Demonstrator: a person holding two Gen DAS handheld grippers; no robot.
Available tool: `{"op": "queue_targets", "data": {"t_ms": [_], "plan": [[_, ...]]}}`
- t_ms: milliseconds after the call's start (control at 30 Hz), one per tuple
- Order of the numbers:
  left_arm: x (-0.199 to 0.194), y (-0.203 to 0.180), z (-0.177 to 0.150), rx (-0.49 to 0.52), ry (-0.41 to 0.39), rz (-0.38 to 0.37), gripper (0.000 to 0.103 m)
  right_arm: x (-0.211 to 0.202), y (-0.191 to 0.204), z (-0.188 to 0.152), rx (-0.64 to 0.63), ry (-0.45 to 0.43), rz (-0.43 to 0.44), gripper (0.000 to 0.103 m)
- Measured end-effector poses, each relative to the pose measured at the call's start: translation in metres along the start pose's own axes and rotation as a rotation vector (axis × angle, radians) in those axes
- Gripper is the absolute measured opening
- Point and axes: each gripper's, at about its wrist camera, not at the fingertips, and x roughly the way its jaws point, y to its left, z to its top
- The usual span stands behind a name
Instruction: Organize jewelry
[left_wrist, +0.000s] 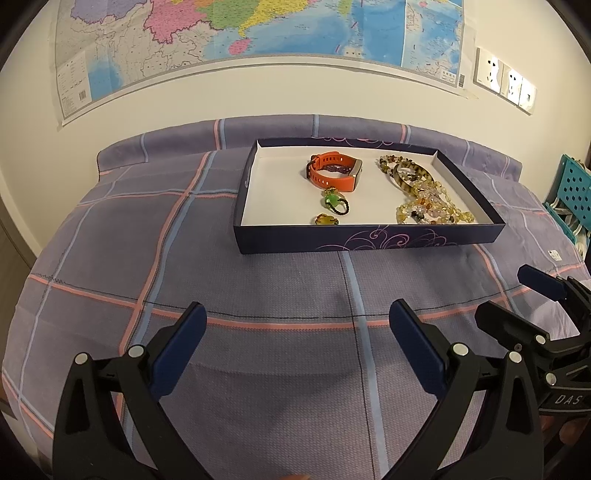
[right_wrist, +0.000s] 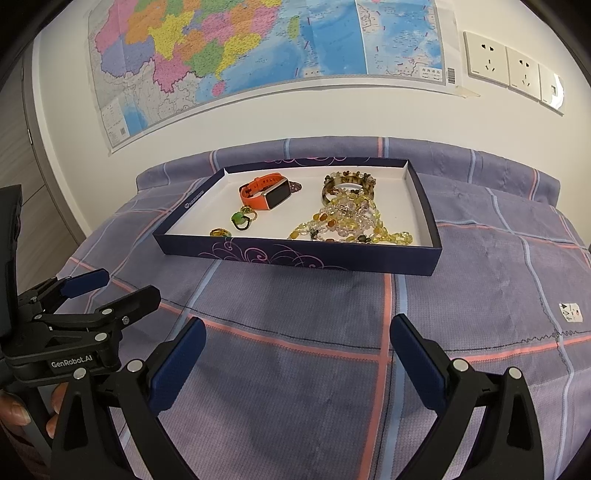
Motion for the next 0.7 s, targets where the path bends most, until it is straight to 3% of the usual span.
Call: {"op": "queue_targets", "data": {"t_ms": [700], "plan": [[0.003,0.0007,-0.0013,-0.004,0.012,0.002,0.098,-0.0007,-0.0002,-0.0013,0.006,0.0,-0.002,0.096]]}}
